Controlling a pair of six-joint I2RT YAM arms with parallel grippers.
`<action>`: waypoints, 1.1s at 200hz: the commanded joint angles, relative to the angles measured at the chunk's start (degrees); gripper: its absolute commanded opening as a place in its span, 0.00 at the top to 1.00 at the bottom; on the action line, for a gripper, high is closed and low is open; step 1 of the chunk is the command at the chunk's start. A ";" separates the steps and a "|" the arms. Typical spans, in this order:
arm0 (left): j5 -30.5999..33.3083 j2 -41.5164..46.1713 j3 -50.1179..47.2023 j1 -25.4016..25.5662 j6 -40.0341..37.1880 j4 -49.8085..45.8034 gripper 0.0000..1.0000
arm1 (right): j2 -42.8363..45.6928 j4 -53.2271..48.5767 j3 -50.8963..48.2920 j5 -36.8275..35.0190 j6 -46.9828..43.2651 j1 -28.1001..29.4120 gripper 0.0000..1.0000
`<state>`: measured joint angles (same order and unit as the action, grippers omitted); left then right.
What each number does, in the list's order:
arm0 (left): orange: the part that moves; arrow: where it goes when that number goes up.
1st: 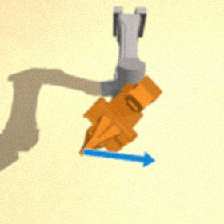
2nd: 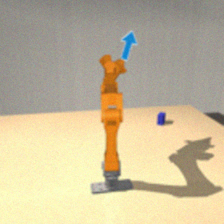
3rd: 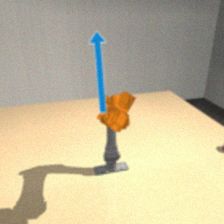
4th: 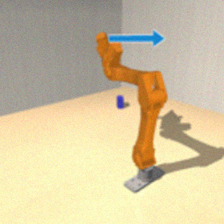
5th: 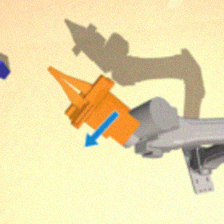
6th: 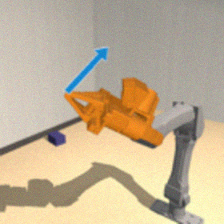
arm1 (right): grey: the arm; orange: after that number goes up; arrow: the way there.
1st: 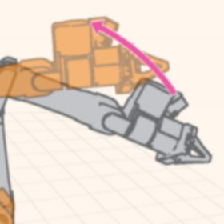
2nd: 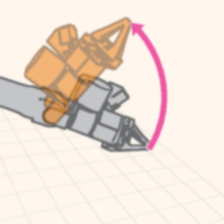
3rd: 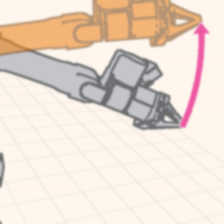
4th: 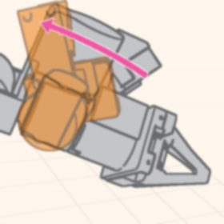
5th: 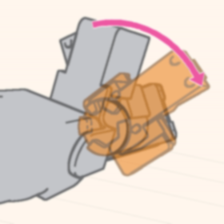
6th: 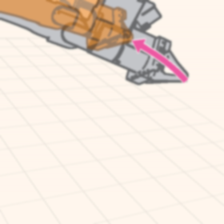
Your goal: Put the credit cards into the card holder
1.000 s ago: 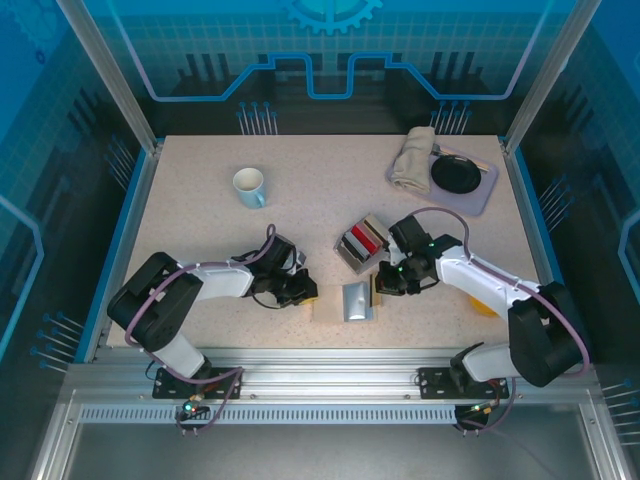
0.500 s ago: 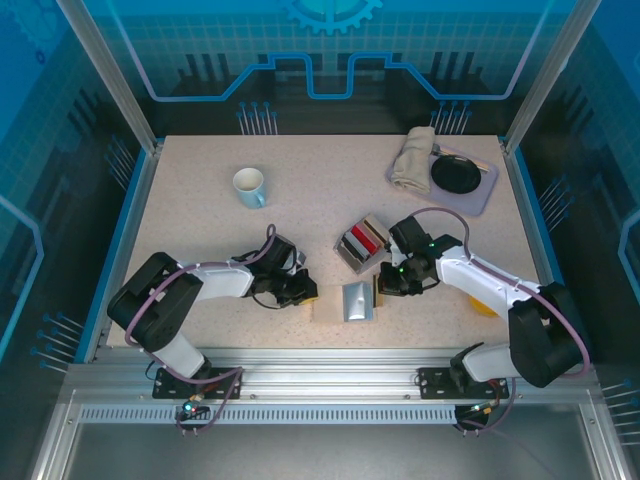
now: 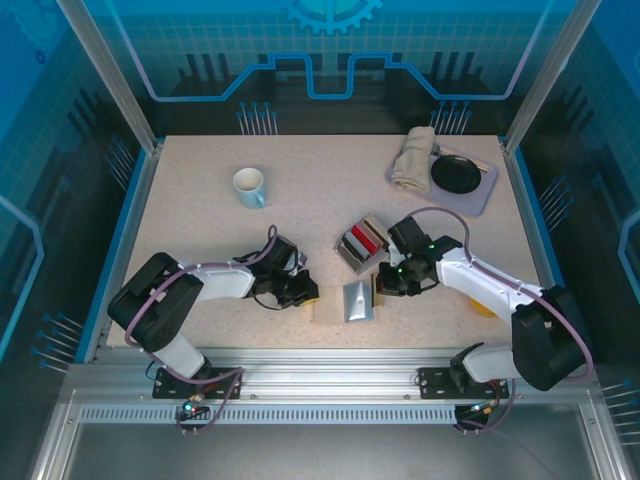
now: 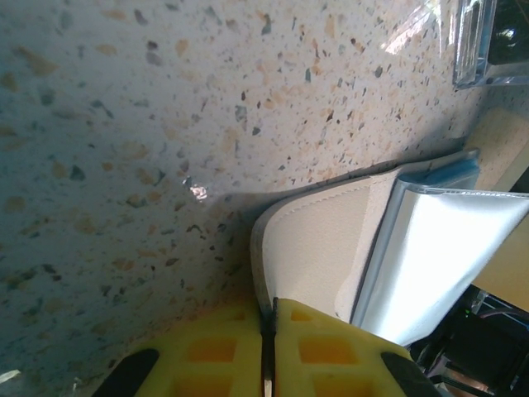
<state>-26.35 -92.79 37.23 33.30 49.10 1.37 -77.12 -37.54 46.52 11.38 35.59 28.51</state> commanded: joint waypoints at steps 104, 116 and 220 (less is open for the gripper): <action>1.16 -0.28 0.84 0.70 0.42 -1.37 0.90 | -0.33 1.32 0.29 2.24 0.88 1.06 1.00; 1.09 -0.37 0.87 0.70 0.39 -1.29 0.90 | -0.98 1.34 0.23 1.91 0.96 1.28 1.00; 1.40 -0.03 0.38 0.77 1.00 -0.75 0.90 | 1.02 -0.09 0.77 -0.83 1.15 1.79 1.00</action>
<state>-26.17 -92.79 37.23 33.56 49.58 1.39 -78.54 -35.42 47.13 13.13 36.34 29.74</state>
